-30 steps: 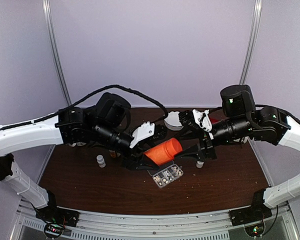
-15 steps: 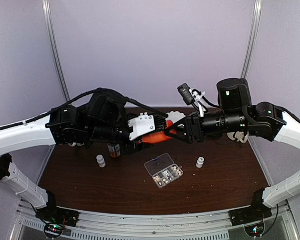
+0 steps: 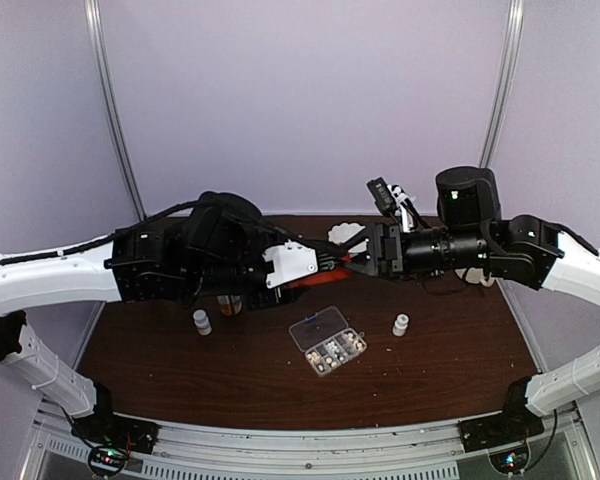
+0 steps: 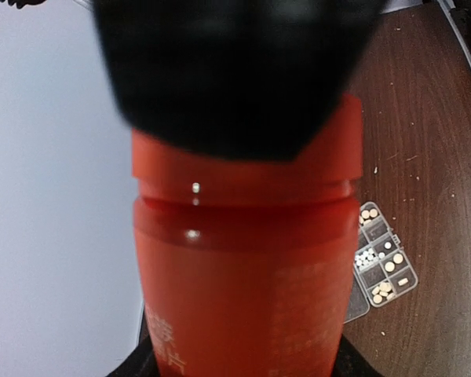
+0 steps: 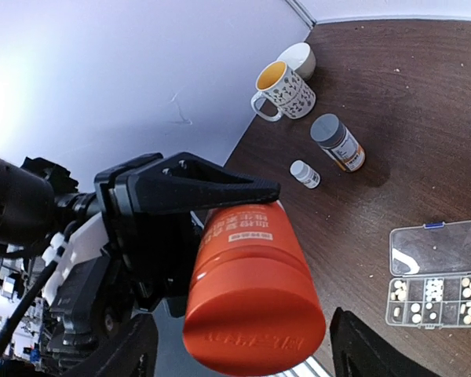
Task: Sort the pills into containers
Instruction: Screw the lid of the pill bottle onto the pill bottle.
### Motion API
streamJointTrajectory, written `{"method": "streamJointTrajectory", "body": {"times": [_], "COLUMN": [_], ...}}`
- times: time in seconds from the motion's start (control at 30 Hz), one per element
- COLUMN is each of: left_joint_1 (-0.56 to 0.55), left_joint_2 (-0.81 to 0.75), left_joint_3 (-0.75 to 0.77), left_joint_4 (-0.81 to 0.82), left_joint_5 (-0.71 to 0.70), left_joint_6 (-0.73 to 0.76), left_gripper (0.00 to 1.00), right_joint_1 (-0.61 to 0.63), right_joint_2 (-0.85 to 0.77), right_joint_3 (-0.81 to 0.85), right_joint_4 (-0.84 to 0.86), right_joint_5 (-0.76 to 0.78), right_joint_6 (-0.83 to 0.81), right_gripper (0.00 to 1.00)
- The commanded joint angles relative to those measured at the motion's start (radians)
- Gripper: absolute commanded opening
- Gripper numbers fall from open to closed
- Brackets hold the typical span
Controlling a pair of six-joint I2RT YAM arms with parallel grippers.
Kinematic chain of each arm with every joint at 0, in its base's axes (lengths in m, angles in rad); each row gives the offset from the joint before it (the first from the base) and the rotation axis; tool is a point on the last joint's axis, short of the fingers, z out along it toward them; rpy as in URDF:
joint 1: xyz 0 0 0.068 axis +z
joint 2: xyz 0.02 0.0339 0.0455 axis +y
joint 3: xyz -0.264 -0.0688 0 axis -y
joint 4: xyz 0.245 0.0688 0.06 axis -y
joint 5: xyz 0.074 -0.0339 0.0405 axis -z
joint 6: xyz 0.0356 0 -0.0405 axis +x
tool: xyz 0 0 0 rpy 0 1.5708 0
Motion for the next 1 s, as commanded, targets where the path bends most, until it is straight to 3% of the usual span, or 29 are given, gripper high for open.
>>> {"method": "streamJointTrajectory", "body": {"times": [0.0,0.17,0.33,0.5,0.67,0.8,0.97], "left_joint_1": [-0.006,-0.005,-0.006,-0.006,-0.005,-0.005,-0.006], "left_joint_2": [-0.036,-0.058,-0.025,0.012,0.026,0.035,0.036], "left_joint_3": [-0.015,0.002,0.070,0.097,0.093,0.096,0.093], "left_joint_4": [0.061,0.005,-0.087,-0.145,-0.145,-0.137,-0.123], "left_joint_5": [0.035,0.177,0.390,0.504,0.520,0.540,0.550], "left_joint_6": [-0.053,-0.148,-0.217,-0.249,-0.272,-0.277,-0.278], "left_gripper": [0.00,0.00,0.00,0.00,0.00,0.00,0.00], "right_joint_1": [-0.022,-0.068,-0.060,-0.027,-0.009,0.006,0.033], "right_joint_2": [-0.092,-0.155,-0.164,-0.114,-0.115,-0.116,-0.101], "right_joint_3": [-0.050,-0.085,-0.053,0.043,0.055,0.050,0.058], "right_joint_4": [0.014,-0.014,-0.088,-0.260,-0.273,-0.251,-0.249], "right_joint_5": [-0.074,-0.132,-0.234,-0.270,-0.249,-0.234,-0.211], "right_joint_6": [-0.270,-0.601,-1.040,-1.357,-1.456,-1.452,-1.445], "right_gripper": [0.82,0.82,0.74,0.80,0.89,0.81,0.83]}}
